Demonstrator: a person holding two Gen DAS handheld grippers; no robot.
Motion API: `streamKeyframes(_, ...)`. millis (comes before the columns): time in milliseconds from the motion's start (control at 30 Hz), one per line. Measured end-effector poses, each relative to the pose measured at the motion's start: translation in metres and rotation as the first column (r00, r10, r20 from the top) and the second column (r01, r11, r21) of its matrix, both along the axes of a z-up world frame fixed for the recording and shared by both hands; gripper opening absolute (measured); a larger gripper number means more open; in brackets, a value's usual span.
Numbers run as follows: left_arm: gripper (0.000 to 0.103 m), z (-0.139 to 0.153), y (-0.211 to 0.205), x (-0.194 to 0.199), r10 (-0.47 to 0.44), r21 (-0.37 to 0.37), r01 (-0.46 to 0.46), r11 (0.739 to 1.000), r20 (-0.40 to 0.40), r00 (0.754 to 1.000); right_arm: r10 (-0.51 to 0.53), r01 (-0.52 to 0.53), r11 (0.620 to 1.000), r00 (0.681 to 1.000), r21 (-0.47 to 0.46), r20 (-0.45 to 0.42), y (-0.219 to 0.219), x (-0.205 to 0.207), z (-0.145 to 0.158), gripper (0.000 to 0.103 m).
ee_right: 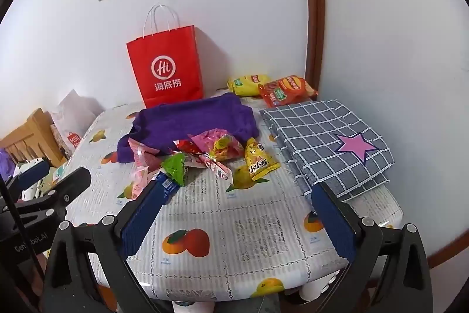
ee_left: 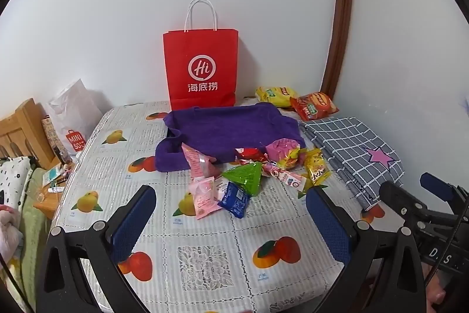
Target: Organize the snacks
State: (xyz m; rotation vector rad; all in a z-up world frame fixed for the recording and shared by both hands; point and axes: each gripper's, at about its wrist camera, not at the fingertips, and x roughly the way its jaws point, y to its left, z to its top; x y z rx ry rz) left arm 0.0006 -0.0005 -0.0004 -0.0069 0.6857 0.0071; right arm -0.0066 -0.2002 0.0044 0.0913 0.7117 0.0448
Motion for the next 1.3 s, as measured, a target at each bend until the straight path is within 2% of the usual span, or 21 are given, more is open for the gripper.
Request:
streamKeyframes(167,0.103,0.005,-0.010,-0.001,0.001,0.018,-0.001,1.000,0.016,1.000,0.009,-0.009,1.000,1.000,-0.006,-0.005,-0.003,-0.004,0.004,0.100)
streamKeyframes(300,0.103,0.015,-0.001,-0.002,0.007,-0.010,-0.007,1.000,0.022,1.000,0.021,-0.021,1.000,1.000,-0.011,-0.011,-0.007,0.005,0.007,0.100)
streamKeyframes(367,0.103,0.013,0.006,-0.007,0.021,-0.013,-0.021,1.000,0.035,0.999,0.001,-0.001,1.000,1.000,-0.014,0.011,-0.003,-0.007,0.014,0.100)
streamKeyframes(700,0.102,0.018,0.020,-0.012,0.048,-0.036,-0.046,0.998,0.050,0.998,0.014,-0.014,1.000,0.999,-0.019,0.029,0.000,-0.011,0.013,0.100)
streamKeyframes(1300,0.102,0.017,0.016,-0.018,0.042,-0.033,-0.040,0.999,0.060,0.997,0.019,-0.018,1.000,0.999,-0.014,0.048,0.004,-0.016,0.016,0.100)
